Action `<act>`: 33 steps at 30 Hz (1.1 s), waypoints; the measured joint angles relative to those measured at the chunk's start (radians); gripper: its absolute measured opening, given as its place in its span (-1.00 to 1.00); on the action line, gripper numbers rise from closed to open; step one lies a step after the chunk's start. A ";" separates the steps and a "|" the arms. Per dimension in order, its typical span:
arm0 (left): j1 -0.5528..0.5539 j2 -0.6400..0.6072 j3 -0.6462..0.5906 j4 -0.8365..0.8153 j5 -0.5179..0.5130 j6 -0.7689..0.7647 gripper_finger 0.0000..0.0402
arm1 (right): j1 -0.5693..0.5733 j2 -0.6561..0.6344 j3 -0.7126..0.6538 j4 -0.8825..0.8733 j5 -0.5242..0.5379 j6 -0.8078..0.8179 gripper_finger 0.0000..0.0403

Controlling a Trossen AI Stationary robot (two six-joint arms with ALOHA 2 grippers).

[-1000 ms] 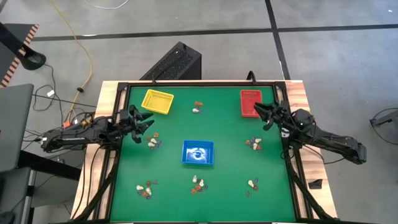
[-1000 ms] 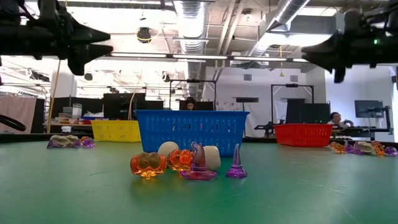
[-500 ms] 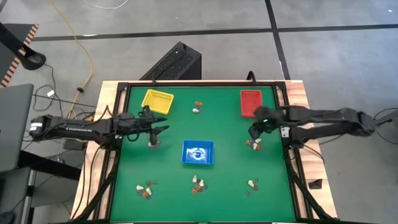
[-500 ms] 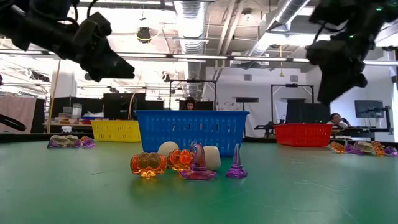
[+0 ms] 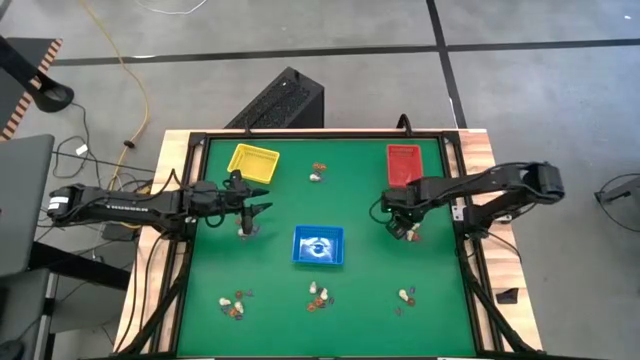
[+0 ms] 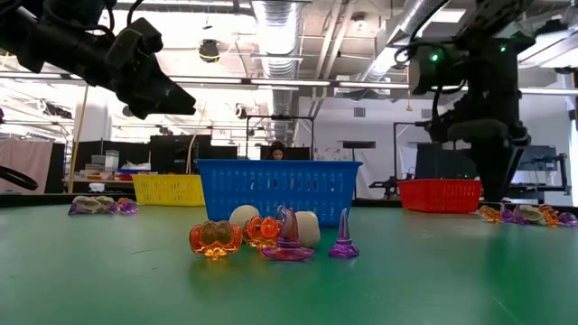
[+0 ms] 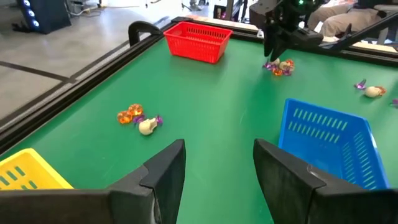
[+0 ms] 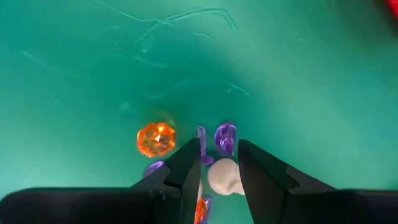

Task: Sort Halloween decoration
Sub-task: Put the purple witch hat toy into the red bin

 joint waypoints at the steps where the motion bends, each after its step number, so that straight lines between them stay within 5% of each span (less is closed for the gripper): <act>1: 0.000 -0.002 0.000 -0.008 0.000 0.000 -0.11 | -0.006 0.010 0.000 -0.003 0.000 -0.003 -0.31; 33: 0.000 -0.002 0.001 -0.033 0.000 -0.001 -0.11 | -0.056 0.053 -0.008 0.023 -0.026 -0.015 -0.59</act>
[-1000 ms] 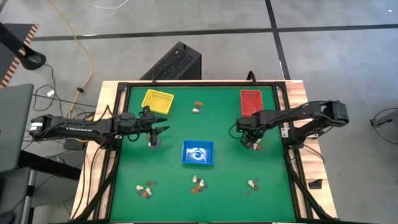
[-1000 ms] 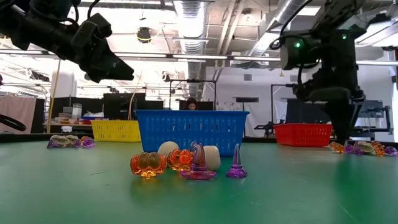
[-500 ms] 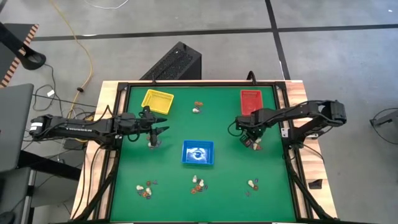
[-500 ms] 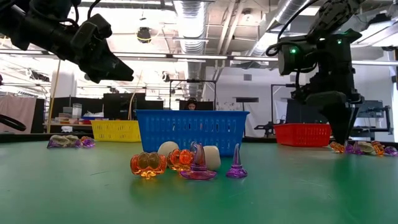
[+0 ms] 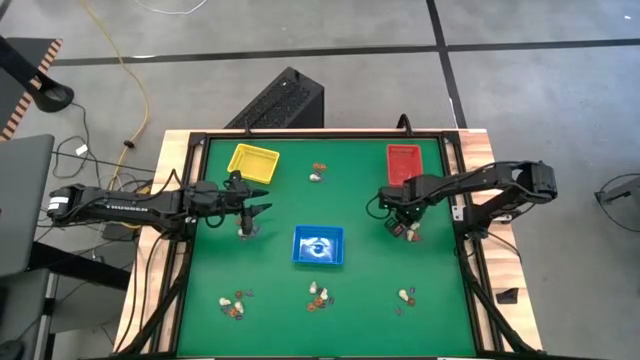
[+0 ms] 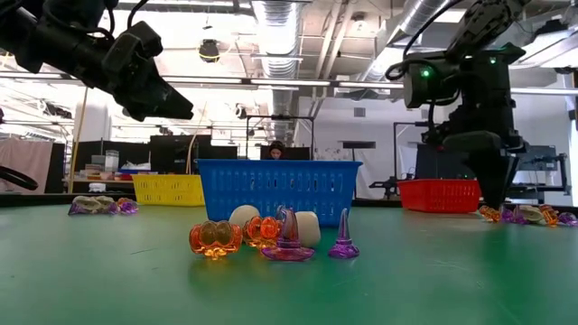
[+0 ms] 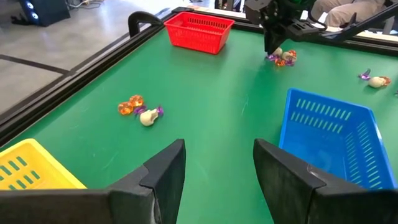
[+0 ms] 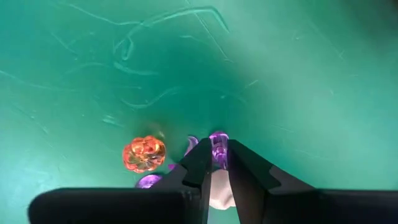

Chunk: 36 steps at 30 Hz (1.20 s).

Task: Sort Halloween decoration
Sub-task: Put the purple witch hat toy into the red bin

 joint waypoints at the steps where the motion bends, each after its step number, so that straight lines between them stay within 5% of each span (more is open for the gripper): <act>1: 0.000 0.000 0.000 -0.001 0.000 -0.001 -0.11 | 0.000 0.000 -0.007 0.000 0.000 0.000 -0.59; 13: 0.000 0.000 0.000 -0.004 -0.001 -0.003 -0.11 | 0.000 0.000 -0.039 0.022 -0.001 0.001 -0.61; 18: 0.000 0.000 0.000 -0.003 -0.001 -0.003 -0.11 | 0.000 0.000 -0.024 0.007 -0.008 -0.026 -0.81; 28: 0.000 0.000 0.000 -0.004 -0.002 -0.002 -0.11 | -0.012 -0.023 0.203 -0.090 0.047 -0.168 -0.88; 36: 0.000 0.000 0.000 -0.011 -0.001 -0.001 -0.11 | -0.210 -0.020 0.331 -0.080 0.164 -0.329 -0.87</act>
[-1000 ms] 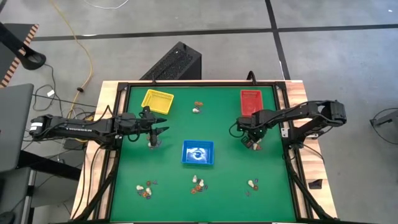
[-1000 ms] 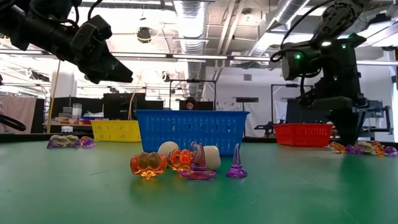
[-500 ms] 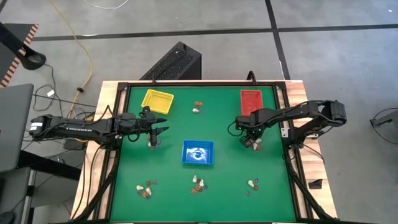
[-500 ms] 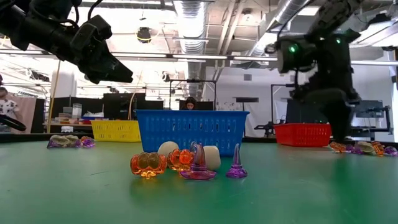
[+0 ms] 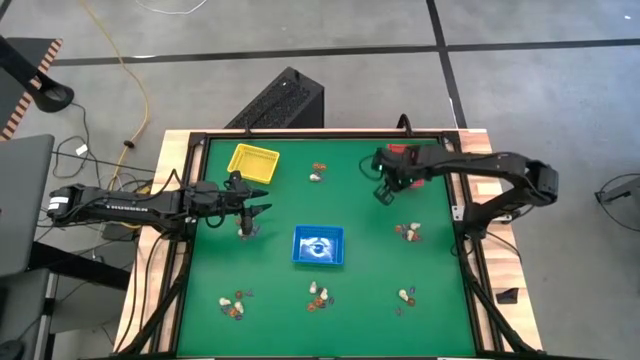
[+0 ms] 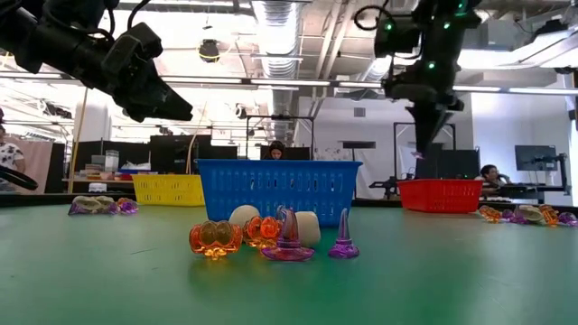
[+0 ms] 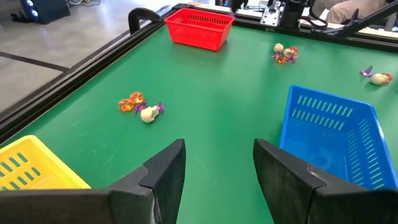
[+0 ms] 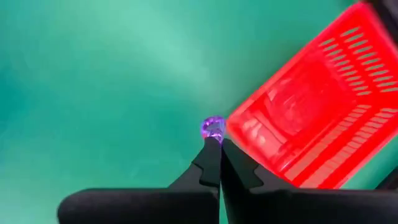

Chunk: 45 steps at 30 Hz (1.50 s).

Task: Sort Halloween decoration
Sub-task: Put the purple witch hat toy into the red bin, then put the orange pumpkin toy into the yellow bin

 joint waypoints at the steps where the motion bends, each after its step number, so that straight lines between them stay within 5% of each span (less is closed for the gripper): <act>1: 0.000 0.000 0.000 -0.001 0.001 -0.001 -0.11 | -0.034 0.000 0.000 0.004 0.000 -0.018 -0.85; 10: 0.000 0.000 0.000 -0.023 0.016 -0.003 -0.11 | -0.267 0.001 0.000 0.017 0.023 -0.080 -0.63; 21: 0.000 0.000 0.000 -0.023 0.016 -0.003 -0.11 | -0.289 0.001 0.000 0.227 0.040 -0.175 -0.38; 28: 0.000 0.000 0.000 -0.048 0.016 -0.005 -0.11 | -0.129 0.001 0.000 0.433 -0.031 -0.207 -0.34; 38: -0.001 0.002 0.000 -0.184 0.066 -0.017 -0.11 | 0.246 0.001 -0.026 0.674 -0.028 -0.235 -0.34; 45: 0.010 0.003 0.092 -0.475 -0.093 -0.135 -0.11 | 0.393 0.001 -0.168 0.976 0.046 -0.332 -0.34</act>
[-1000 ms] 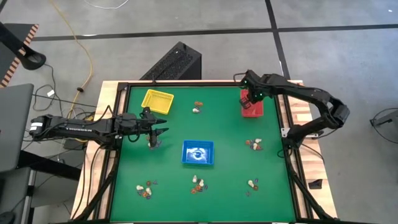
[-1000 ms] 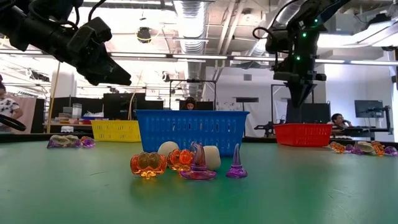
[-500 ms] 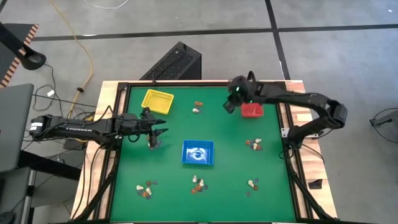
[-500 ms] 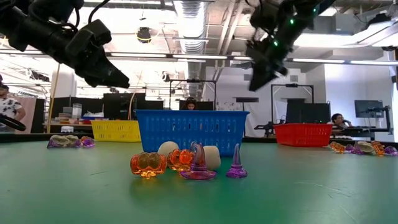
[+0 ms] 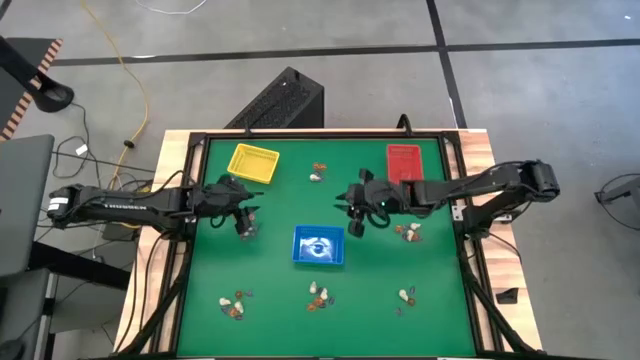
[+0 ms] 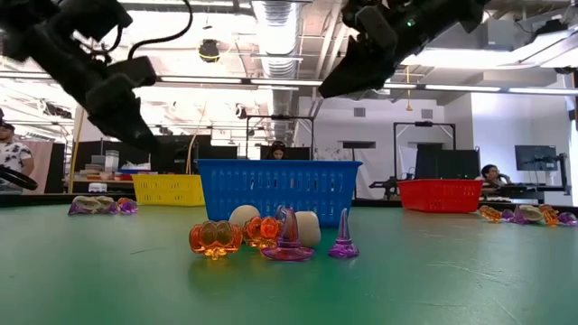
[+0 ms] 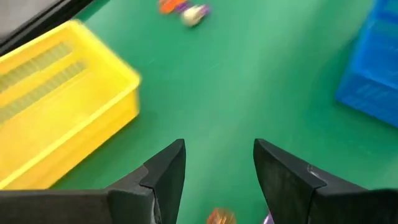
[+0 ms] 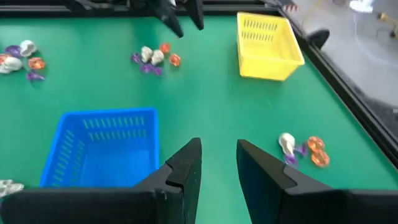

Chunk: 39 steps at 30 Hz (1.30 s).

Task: Sort Halloween decoration
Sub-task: Put the orange pumpkin toy into the yellow bin

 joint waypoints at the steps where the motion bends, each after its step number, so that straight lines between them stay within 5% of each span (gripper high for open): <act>1: 0.003 0.006 0.037 -0.067 0.001 -0.029 -0.11 | 0.007 0.000 -0.016 0.030 0.001 -0.002 -0.34; 6: 0.004 0.080 0.155 -0.282 0.043 -0.125 -0.11 | -0.001 0.000 -0.052 0.129 0.001 -0.031 -0.34; 20: 0.046 0.416 0.158 -0.228 0.089 -0.205 -0.07 | -0.027 0.000 -0.052 0.093 0.001 -0.031 -0.34; 39: 0.055 0.431 0.148 -0.211 0.111 -0.223 0.19 | -0.027 0.000 -0.052 0.088 0.000 -0.033 -0.34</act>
